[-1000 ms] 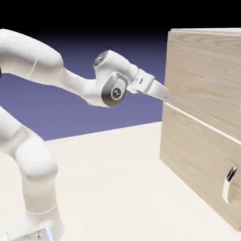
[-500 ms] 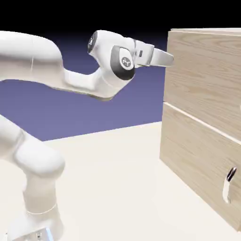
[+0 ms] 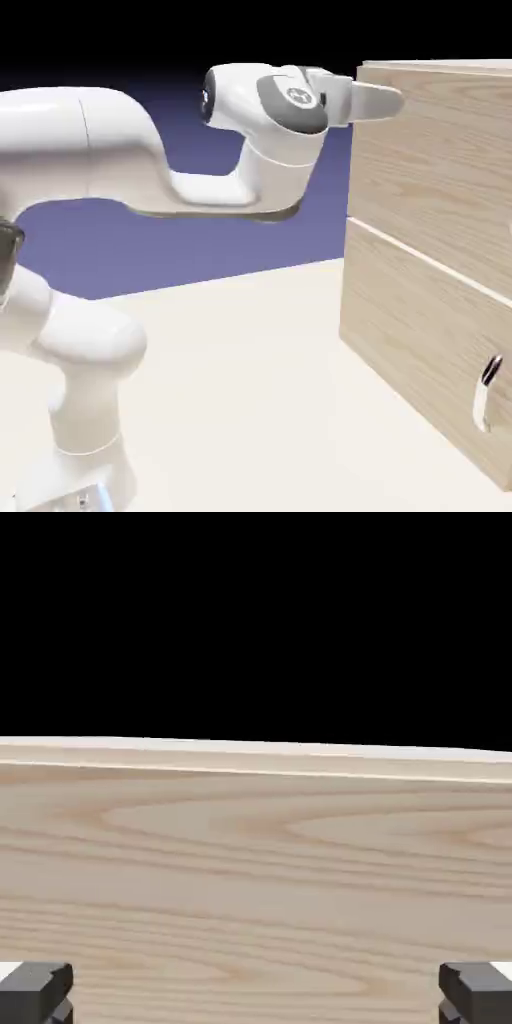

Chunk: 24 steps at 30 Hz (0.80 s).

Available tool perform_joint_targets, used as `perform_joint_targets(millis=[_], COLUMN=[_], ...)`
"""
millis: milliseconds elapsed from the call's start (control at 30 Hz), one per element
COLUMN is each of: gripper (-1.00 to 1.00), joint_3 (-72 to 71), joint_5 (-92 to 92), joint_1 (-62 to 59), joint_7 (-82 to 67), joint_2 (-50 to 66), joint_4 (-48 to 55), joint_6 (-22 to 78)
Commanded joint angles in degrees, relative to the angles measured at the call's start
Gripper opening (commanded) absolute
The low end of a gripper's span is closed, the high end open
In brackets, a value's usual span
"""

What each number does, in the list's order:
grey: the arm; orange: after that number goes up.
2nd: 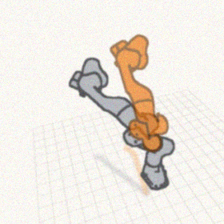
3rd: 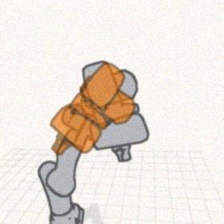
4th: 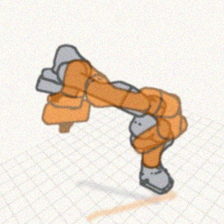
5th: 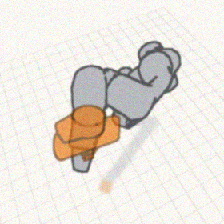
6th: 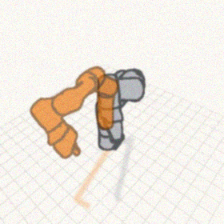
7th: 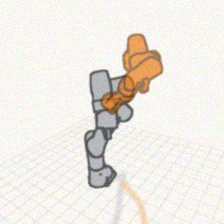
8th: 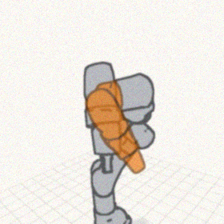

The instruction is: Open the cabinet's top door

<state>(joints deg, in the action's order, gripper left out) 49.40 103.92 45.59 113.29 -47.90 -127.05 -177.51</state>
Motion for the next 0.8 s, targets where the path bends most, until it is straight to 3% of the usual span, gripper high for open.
perform_joint_targets(millis=[0, 767], gripper=[1.00, 1.00], joint_3=[1.19, 28.43], joint_5=[2.50, 59.82], joint_1=[1.08, 25.85], joint_7=[1.70, 40.78], joint_2=[-0.37, -8.78], joint_4=[0.82, 19.55], joint_6=[-0.08, -2.02])
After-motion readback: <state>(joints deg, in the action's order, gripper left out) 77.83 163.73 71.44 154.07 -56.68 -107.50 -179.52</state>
